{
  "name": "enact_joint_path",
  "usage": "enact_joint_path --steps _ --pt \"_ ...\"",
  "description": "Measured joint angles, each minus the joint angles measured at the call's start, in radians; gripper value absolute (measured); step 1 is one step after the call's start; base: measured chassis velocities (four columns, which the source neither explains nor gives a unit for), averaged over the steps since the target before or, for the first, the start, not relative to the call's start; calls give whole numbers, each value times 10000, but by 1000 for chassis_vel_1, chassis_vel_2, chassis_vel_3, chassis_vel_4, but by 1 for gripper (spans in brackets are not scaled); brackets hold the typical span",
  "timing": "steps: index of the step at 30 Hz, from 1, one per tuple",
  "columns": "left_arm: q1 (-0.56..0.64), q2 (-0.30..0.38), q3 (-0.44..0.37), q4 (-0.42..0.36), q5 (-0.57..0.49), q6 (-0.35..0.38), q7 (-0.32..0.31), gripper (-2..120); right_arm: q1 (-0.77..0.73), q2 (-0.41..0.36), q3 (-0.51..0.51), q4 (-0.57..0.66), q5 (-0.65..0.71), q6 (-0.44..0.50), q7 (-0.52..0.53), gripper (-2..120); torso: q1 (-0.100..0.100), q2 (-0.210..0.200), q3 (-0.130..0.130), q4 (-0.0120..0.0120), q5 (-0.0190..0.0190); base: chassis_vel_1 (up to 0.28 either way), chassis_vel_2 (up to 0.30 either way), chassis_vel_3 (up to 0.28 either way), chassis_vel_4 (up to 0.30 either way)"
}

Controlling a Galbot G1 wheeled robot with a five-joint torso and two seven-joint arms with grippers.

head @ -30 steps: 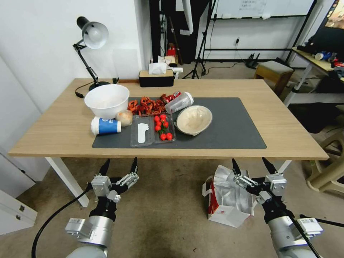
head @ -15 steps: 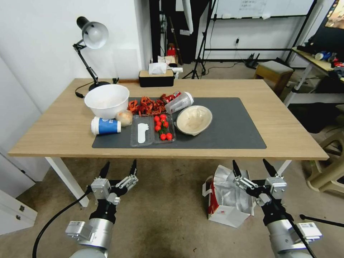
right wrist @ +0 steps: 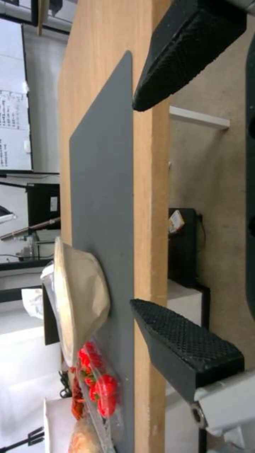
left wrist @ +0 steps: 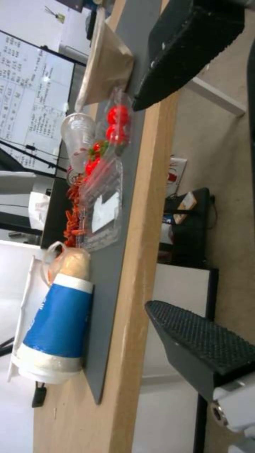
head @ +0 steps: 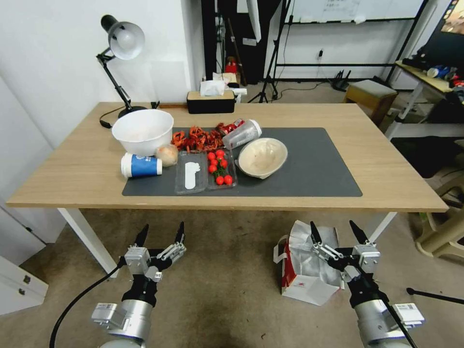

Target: Pick up the food delivery bag from the floor and place it on the table.

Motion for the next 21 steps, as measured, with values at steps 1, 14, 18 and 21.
enact_joint_path --steps 1,14,18,21 --pt "-3 -6 0 3 19 -6 0 100 5 -6 -3 -6 1 0 -3 100 -28 -61 -33 0 0 0 0 0 0" --pt "-39 -7 -26 132 119 -233 53 100 60 -84 -5 -68 36 -13 -54 100 -323 -733 -413 0 0 0 0 0 0" --pt "-16 8 -43 160 221 -332 17 100 59 -67 -11 -83 37 -25 -56 100 -392 -899 -509 0 0 0 0 0 0" --pt "-15 5 -43 172 268 -371 -2 100 49 -76 -3 -85 38 -34 -79 100 -455 -1036 -584 0 0 0 0 0 0"
